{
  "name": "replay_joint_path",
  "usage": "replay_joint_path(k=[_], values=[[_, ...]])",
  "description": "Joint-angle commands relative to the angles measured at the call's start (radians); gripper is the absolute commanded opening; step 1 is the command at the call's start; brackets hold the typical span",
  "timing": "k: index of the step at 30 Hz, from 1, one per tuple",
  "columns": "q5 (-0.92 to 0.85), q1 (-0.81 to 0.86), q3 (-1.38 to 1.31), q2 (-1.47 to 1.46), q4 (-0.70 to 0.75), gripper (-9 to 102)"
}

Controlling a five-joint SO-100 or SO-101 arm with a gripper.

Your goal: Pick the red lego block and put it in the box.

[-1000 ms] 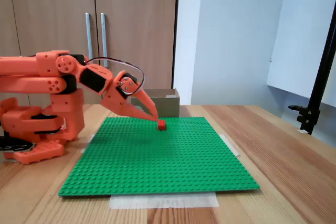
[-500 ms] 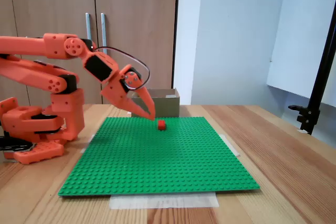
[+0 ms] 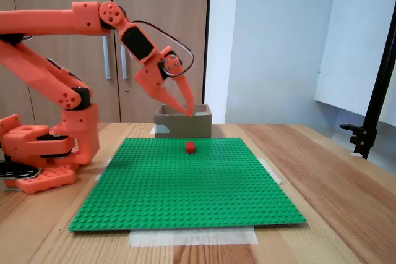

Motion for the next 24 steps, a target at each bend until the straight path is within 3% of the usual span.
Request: replay_joint_path(k=[1,24], values=[[0.025,-0.015,-0.114,-0.054,0.029,-1],[0.103,-0.173,-0.551,-0.526,0.247,-1]])
